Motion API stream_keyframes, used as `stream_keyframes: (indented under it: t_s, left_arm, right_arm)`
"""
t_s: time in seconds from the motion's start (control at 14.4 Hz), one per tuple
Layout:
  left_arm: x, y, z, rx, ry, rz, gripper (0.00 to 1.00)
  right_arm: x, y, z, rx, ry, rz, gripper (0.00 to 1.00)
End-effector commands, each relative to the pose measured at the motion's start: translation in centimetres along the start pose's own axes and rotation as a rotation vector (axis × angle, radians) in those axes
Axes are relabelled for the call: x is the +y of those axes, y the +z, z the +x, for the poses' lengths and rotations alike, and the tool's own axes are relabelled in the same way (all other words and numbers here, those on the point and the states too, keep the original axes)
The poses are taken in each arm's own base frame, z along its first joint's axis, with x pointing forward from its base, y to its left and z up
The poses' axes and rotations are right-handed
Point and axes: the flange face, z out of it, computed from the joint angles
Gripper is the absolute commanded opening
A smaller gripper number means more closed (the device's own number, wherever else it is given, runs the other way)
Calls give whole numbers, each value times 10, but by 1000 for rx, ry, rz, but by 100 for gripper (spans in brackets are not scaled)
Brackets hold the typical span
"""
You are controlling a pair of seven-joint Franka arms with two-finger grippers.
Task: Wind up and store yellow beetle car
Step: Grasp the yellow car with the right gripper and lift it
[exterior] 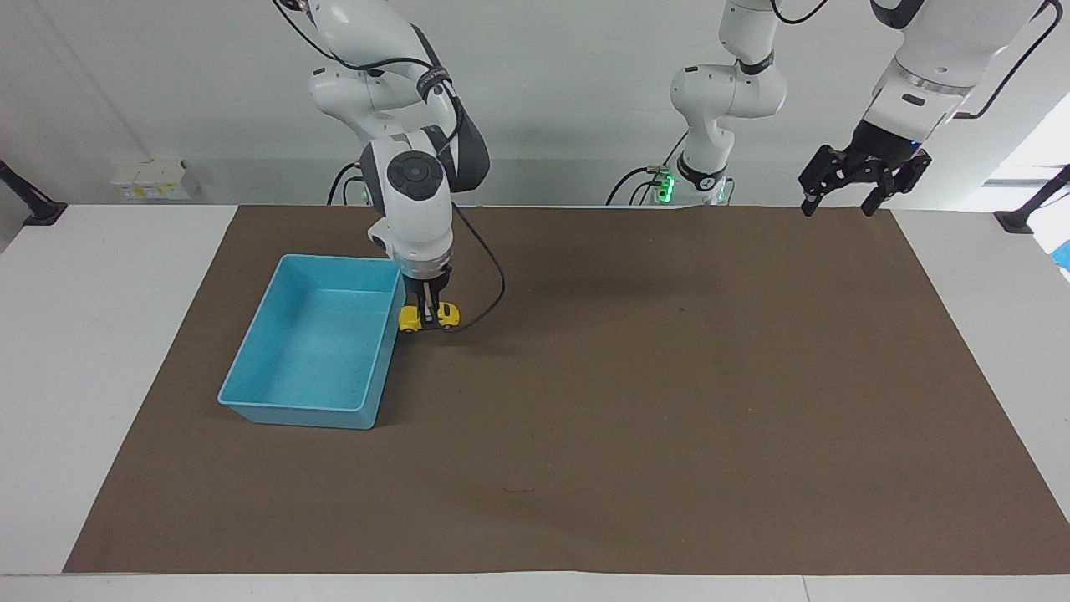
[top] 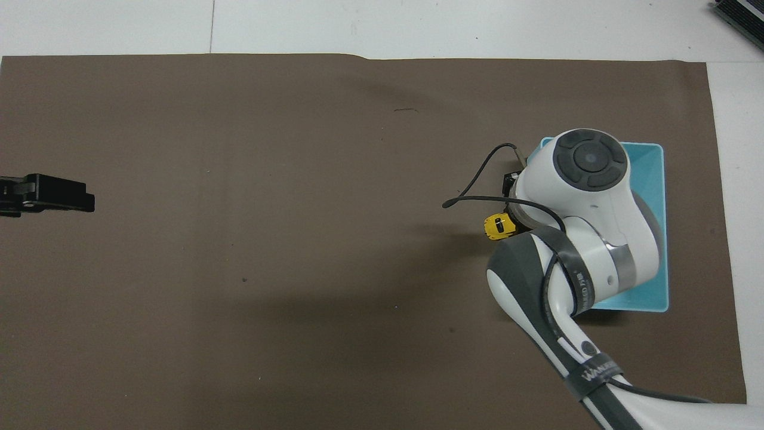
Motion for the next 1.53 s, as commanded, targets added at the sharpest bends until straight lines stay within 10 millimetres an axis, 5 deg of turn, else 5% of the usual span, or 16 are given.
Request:
stream_keyframes:
  t_s: [0.0,0.49,1.11,1.46]
  left_arm:
    - [-10,-8,-5,-11,-3,19,100]
    - [-4,-13,-11,-12,12,39,100]
    - [-8,-13,-8,-4,6,40,100]
    - [-8,-24,2,18,16,39,100]
  right_arm:
    - [11,-15,37,9,-130,-6,0]
    - [36,-38,97,4,-616,-9,0]
    - [75,-26,172,-60,-1208,57,0]
    - [102,3,160,38,-1315,119,0]
